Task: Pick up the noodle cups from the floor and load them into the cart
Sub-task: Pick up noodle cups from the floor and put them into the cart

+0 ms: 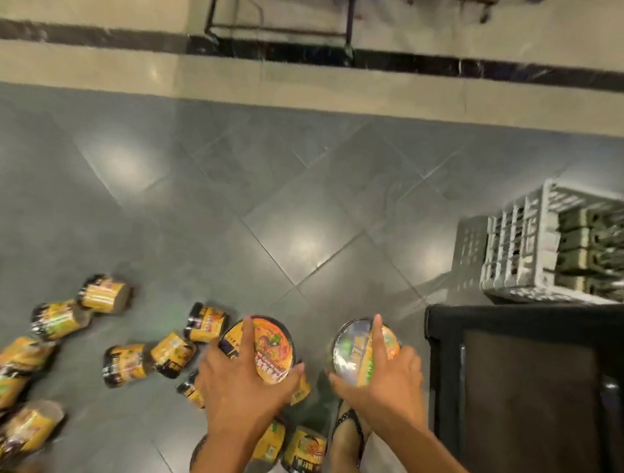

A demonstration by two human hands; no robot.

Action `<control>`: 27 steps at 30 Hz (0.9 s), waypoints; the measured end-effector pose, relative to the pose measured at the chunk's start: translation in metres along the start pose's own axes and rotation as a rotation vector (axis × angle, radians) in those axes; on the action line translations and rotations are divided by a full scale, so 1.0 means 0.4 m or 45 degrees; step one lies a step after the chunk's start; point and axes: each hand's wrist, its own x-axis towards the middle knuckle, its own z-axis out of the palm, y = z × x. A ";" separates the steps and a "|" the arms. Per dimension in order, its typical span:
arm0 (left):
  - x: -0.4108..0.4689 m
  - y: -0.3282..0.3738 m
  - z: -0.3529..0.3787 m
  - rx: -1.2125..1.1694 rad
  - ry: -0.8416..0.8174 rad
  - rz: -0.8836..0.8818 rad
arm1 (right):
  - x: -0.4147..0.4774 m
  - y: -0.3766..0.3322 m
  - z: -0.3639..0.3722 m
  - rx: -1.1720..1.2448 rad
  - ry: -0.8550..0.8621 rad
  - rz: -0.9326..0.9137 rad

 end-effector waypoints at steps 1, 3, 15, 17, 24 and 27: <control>-0.040 -0.005 -0.050 -0.013 0.037 -0.020 | -0.039 -0.026 -0.048 -0.041 -0.022 -0.045; -0.124 -0.025 -0.125 -0.026 0.132 -0.039 | -0.118 -0.063 -0.120 -0.140 -0.008 -0.167; -0.587 -0.398 -0.267 -0.207 0.368 -0.229 | -0.580 -0.264 -0.128 -0.345 0.008 -0.445; -0.667 -0.505 -0.276 -0.219 0.366 -0.301 | -0.655 -0.312 -0.083 -0.341 -0.022 -0.506; -0.934 -0.919 -0.261 -0.329 0.536 -0.572 | -0.922 -0.487 0.126 -0.406 -0.091 -0.711; -1.039 -1.069 -0.248 -0.413 0.580 -0.708 | -1.025 -0.555 0.218 -0.454 -0.103 -0.784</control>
